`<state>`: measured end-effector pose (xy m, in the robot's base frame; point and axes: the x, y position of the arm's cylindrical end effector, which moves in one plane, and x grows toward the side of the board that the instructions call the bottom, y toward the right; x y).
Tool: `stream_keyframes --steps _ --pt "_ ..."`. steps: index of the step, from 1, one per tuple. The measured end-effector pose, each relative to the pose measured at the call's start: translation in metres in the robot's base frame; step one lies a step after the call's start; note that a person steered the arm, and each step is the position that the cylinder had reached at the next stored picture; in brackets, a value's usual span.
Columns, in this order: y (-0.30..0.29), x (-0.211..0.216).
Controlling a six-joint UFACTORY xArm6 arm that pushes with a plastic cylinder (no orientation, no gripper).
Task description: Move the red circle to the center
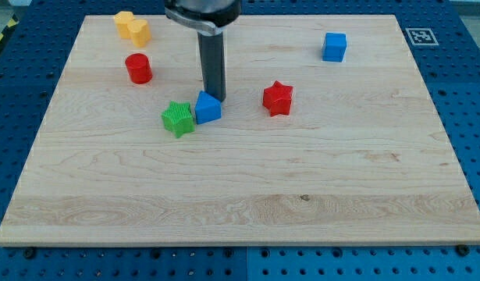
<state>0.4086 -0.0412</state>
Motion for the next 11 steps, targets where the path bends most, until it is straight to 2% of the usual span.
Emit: stream_keyframes --steps 1,3,4,5,7,8,9,10,11 --pt "-0.017 0.000" --pt "-0.135 -0.024" --pt "-0.173 -0.069" --pt "-0.177 -0.073" --pt "-0.087 -0.055" --pt "-0.076 -0.055" --pt "-0.076 -0.060" --pt "-0.078 -0.088" --pt "-0.043 -0.087"
